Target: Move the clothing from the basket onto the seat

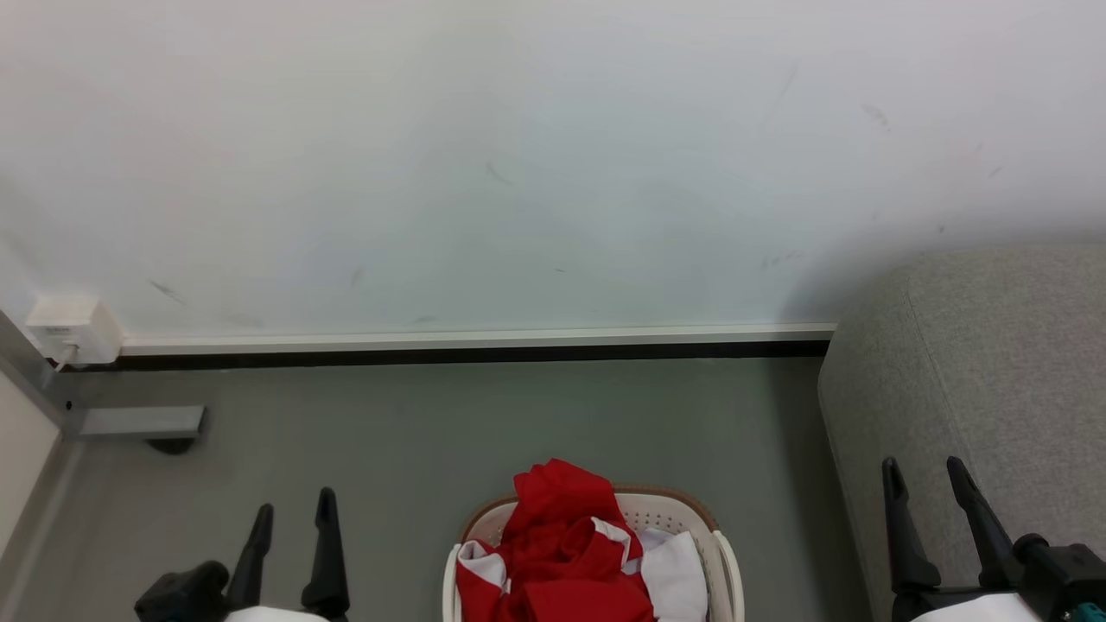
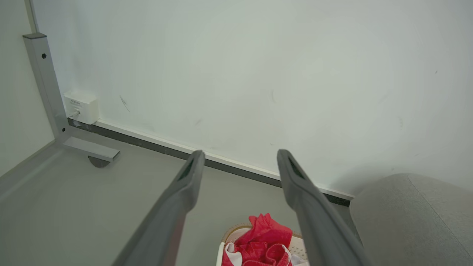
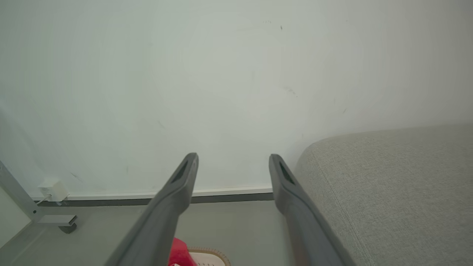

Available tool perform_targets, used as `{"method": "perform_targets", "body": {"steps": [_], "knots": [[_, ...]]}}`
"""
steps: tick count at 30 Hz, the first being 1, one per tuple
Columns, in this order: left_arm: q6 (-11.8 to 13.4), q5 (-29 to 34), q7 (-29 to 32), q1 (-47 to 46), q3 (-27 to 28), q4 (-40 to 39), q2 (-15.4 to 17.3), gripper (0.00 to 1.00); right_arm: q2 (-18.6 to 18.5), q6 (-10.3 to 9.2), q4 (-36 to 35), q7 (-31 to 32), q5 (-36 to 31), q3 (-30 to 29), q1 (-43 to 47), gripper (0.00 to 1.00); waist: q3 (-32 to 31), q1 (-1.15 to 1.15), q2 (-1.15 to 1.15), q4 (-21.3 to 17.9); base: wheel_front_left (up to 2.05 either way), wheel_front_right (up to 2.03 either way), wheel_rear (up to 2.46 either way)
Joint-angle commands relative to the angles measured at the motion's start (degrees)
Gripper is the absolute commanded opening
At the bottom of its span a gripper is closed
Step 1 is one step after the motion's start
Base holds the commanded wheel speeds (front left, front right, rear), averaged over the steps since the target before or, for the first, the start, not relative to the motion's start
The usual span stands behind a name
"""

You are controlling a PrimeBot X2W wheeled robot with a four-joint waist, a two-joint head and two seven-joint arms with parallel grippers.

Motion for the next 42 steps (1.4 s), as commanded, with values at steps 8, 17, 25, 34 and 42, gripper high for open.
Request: {"method": "perform_targets", "body": {"steps": [8, 17, 25, 34, 42], "knots": [[-0.62, 5.41, -1.35, 0.97, 0.71, -0.93, 0.53, 1.0, -0.62, -0.1, 1.3, -1.33, -2.88, -0.29, 0.65, 1.0, 0.07, 0.0, 0.0, -0.43, 0.0, 0.0, 0.0], [-0.43, 8.4, -2.43, 1.65, 0.62, 0.06, 0.55, 1.0, -0.64, -0.1, 2.27, -2.32, -6.11, 0.16, 0.63, 1.0, 0.31, 0.0, 0.0, -0.72, 0.0, 0.0, 0.0], [-0.38, 10.82, -3.16, 1.81, 0.36, 0.72, 0.56, 1.0, -0.65, -0.11, 2.67, -3.23, -8.77, 0.42, 0.88, 1.0, 0.46, 0.0, 0.0, -0.82, 0.0, 0.0, 0.0], [-1.64, 10.62, -3.57, 2.0, 0.42, 1.91, 0.56, 1.0, -0.64, -0.12, 3.5, -3.68, -8.2, 0.0, 1.3, 1.0, 0.44, 0.0, 0.0, -0.9, 0.0, 0.0, 0.0], [-2.18, 9.47, -3.57, 1.88, 0.47, 2.34, 0.55, 1.0, -0.64, -0.12, 3.74, -3.61, -7.43, -0.26, 1.3, 1.0, 0.5, 0.0, 0.0, -1.08, 0.0, 0.0, 0.0]]}}
